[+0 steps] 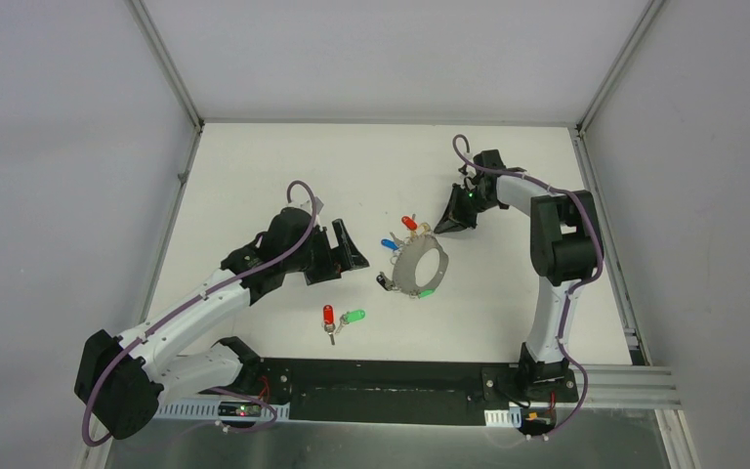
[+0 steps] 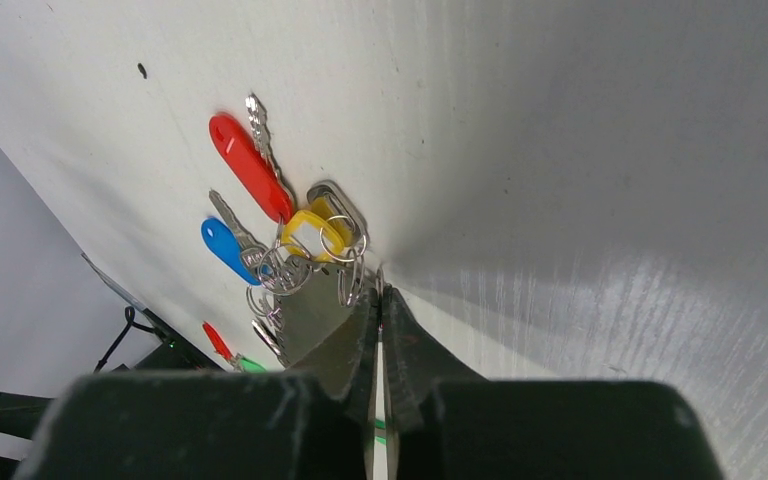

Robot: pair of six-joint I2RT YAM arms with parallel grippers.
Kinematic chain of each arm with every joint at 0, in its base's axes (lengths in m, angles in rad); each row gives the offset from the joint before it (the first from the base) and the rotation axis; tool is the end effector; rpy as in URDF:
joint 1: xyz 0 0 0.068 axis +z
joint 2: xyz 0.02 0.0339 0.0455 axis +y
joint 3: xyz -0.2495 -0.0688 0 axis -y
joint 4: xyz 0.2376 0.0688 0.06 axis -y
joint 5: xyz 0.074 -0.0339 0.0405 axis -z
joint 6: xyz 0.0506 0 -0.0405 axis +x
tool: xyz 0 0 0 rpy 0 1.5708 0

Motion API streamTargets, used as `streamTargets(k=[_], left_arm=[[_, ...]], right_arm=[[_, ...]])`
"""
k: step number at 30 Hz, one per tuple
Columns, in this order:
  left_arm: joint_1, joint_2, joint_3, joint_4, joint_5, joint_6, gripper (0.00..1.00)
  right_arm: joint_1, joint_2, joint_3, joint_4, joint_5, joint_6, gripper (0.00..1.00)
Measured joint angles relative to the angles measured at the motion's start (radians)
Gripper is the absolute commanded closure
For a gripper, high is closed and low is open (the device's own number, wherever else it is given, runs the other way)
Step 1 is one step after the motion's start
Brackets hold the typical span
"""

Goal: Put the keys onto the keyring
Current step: Pick up the keyring from the center of the board.

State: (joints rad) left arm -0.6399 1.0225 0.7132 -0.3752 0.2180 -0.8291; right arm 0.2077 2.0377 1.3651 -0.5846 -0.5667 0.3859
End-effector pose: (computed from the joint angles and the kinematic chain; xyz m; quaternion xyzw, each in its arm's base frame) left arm 0.1781 -0.1462 0.2332 -0.0384 0.8984 -0.3586 0.2505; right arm 0.3775 0.1073 0.1242 0.0409 0.9485 0.3079 0.0626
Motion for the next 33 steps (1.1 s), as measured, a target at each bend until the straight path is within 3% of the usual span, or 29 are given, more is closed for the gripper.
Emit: streamTargets(k=[5, 15, 19, 22, 33], left_arm=[[0.0, 0.0, -0.004, -0.001, 0.0, -0.002, 0.16], [0.0, 0.0, -0.004, -0.001, 0.0, -0.002, 0.16], [0.0, 0.0, -0.004, -0.001, 0.0, -0.002, 0.16], [0.0, 0.0, -0.004, -0.001, 0.0, -0.002, 0.16], [0.0, -0.008, -0.004, -0.012, -0.008, -0.002, 0.16]], right_arm=[[0.0, 0.002, 0.0, 0.0, -0.01, -0.003, 0.87], [0.001, 0.016, 0.0, 0.0, -0.025, -0.003, 0.86], [0.001, 0.019, 0.0, 0.0, -0.026, -0.003, 0.89], [0.001, 0.019, 0.0, 0.0, -0.026, -0.004, 1.0], [0.002, 0.007, 0.001, -0.027, -0.039, -0.043, 1.0]])
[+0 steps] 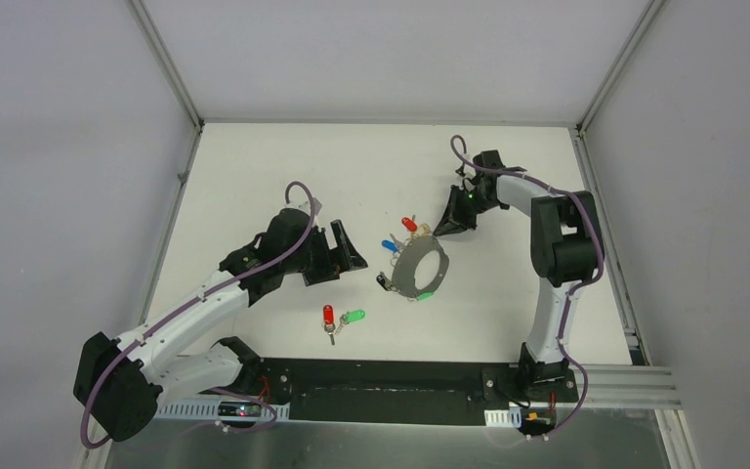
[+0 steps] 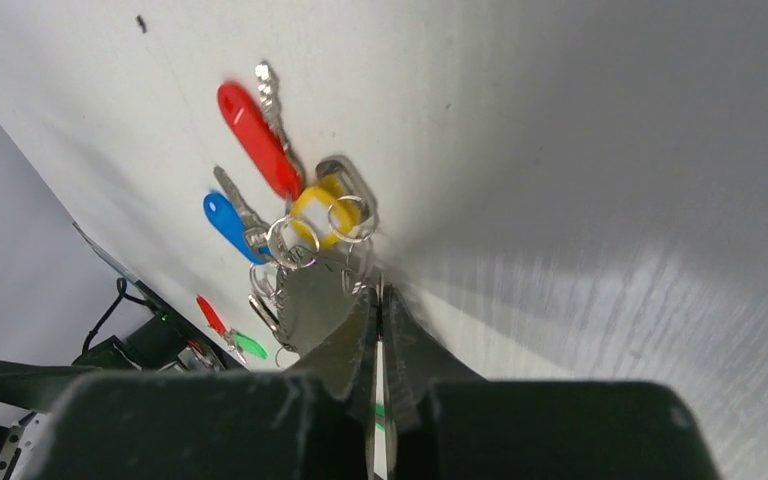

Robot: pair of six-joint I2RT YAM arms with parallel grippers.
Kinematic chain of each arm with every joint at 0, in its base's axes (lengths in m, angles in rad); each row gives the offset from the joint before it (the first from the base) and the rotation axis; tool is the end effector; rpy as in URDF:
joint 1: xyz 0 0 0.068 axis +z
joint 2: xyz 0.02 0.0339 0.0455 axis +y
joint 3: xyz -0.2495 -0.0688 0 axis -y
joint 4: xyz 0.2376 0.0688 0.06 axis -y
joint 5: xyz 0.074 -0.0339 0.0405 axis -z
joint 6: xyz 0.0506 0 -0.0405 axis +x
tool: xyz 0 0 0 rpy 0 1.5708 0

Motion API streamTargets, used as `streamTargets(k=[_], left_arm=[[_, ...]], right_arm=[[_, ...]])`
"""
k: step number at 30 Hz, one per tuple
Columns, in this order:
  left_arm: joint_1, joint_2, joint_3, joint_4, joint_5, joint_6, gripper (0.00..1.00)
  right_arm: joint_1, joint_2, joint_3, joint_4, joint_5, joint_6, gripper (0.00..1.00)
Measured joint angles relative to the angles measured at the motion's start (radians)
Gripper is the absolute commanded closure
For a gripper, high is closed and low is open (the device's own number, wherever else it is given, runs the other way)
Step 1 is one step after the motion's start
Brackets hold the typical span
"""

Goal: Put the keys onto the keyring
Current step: Pick up the keyring from the center of the board.

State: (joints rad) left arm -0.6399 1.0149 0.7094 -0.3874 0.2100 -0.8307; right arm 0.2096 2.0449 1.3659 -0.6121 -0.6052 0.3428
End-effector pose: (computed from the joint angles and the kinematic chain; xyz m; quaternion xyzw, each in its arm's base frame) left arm 0.1766 -0.1446 0.2323 -0.0414 0.9004 -0.3539 0.2498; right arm 0.3739 0.1090 0.1218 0.0215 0.9459 0.3202 0.0475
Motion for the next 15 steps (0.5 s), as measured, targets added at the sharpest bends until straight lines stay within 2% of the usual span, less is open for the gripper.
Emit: streamTargets(k=[15], left_arm=[[0.0, -0.047, 0.014, -0.047, -0.03, 0.018, 0.15]], right_arm=[[0.079, -0.335, 0.092, -0.105, 0.018, -0.116, 1.0]])
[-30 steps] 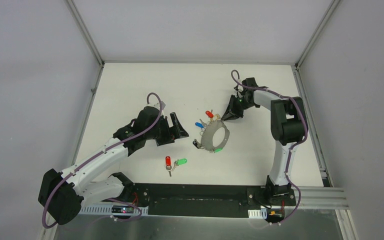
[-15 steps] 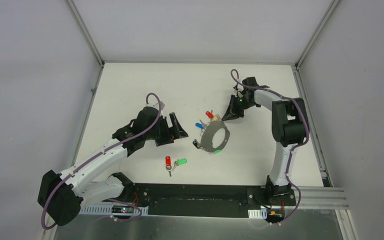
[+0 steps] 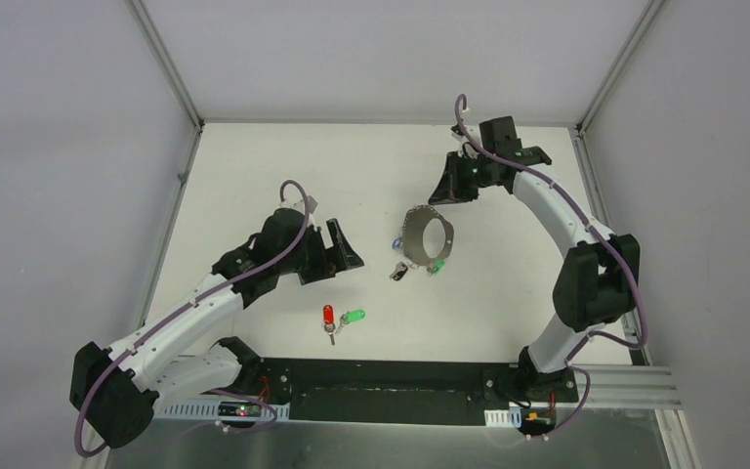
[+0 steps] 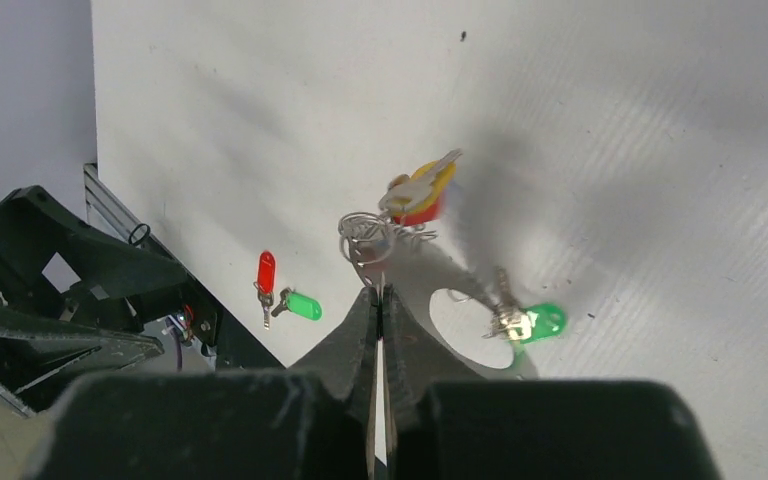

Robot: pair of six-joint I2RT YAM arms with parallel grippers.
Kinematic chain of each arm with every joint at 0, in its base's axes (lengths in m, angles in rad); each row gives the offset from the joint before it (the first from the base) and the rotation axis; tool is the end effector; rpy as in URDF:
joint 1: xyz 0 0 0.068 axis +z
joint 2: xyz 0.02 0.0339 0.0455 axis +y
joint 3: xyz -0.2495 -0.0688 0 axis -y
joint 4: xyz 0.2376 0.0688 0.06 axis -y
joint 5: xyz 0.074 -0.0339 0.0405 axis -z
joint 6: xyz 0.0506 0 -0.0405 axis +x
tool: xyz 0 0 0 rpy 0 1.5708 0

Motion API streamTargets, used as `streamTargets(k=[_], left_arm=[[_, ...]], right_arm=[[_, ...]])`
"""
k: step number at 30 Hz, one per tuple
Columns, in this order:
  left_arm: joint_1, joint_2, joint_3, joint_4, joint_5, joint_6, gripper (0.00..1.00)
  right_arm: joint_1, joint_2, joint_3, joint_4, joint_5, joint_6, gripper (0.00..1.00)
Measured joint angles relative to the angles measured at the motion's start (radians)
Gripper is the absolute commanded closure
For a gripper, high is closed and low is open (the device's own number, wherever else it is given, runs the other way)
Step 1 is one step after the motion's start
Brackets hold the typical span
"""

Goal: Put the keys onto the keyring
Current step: Pick up the keyring from the center of the board.

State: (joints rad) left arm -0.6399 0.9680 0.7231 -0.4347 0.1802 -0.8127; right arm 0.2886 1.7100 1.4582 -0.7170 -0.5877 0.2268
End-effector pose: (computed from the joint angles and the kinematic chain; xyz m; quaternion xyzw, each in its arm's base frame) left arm 0.1710 -0.1386 0.2418 -0.0389 0.8987 -0.3458 0.2670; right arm 0.3423 0.1309 0.2638 -0.1141 0.9110 0.3398 0.2039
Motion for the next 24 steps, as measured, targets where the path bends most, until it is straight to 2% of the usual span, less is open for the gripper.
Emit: streamTargets(k=[10, 18, 24], left_arm=[[0.0, -0.053, 0.072, -0.01, -0.047, 0.08, 0.14], [0.0, -0.08, 0.109, -0.003, -0.018, 0.199, 0.14], [0.0, -0.081, 0.123, 0.048, 0.057, 0.278, 0.15]], right_arm=[[0.043, -0.196, -0.002, 0.022, 0.027, -0.055, 1.0], [0.045, -0.48, -0.279, 0.313, 0.018, -0.106, 1.0], [0.046, -0.505, -0.376, 0.445, -0.042, -0.154, 1.0]])
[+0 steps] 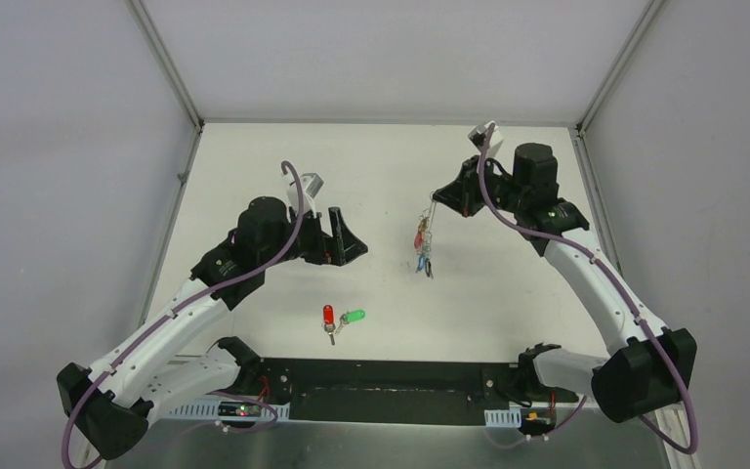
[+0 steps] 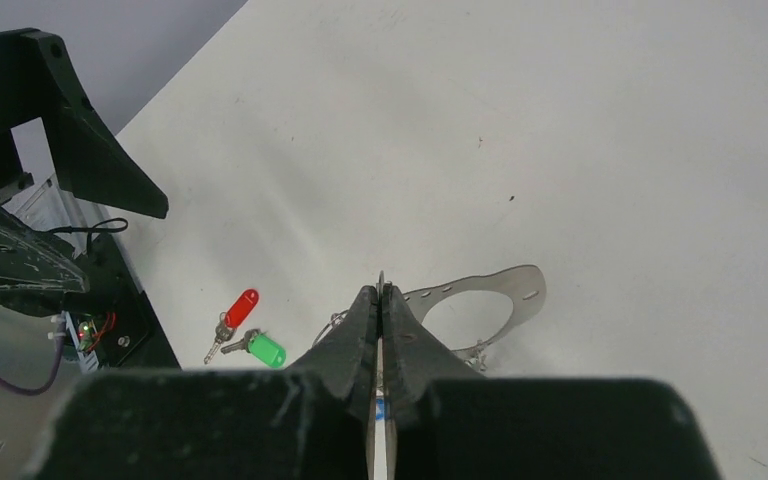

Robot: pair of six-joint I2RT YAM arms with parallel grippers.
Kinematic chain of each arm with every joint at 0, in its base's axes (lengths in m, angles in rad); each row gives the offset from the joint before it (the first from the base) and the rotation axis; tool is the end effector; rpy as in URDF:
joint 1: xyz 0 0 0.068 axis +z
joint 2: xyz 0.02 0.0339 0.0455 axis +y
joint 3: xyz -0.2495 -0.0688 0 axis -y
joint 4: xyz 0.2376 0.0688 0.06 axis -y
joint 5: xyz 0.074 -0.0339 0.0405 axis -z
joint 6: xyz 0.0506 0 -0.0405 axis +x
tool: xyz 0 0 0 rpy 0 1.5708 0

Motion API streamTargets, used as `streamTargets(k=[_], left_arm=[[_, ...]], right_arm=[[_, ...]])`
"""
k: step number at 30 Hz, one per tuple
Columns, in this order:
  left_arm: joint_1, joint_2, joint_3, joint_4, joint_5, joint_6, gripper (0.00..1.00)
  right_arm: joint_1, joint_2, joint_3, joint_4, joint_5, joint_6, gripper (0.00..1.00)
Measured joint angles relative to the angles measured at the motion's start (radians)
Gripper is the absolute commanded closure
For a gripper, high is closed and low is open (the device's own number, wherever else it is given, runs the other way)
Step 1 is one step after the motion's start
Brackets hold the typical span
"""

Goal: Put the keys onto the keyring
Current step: Pick up the keyring from the center of the board.

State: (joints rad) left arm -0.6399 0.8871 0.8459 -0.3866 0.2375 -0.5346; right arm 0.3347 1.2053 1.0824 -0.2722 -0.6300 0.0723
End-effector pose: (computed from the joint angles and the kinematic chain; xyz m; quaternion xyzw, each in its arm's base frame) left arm 0.1648 -0.1375 0.3060 0.1079 0.8306 -0.3805 0.3919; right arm 0.2547 0.1201 0.3327 -0.2738 0.7619 0.3591 0.4643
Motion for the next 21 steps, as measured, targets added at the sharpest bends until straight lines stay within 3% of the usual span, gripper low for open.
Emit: streamTargets(k=[11, 21], left_arm=[[0.0, -0.013, -0.031, 0.285, 0.235, 0.129, 0.19], [0.0, 0.054, -0.054, 0.515, 0.369, 0.172, 0.31]], right_arm=[[0.002, 0.006, -0.057, 0.144, -0.253, -0.04, 1.0], [0.008, 0.005, -0.156, 0.332, -0.477, -0.048, 1.0]])
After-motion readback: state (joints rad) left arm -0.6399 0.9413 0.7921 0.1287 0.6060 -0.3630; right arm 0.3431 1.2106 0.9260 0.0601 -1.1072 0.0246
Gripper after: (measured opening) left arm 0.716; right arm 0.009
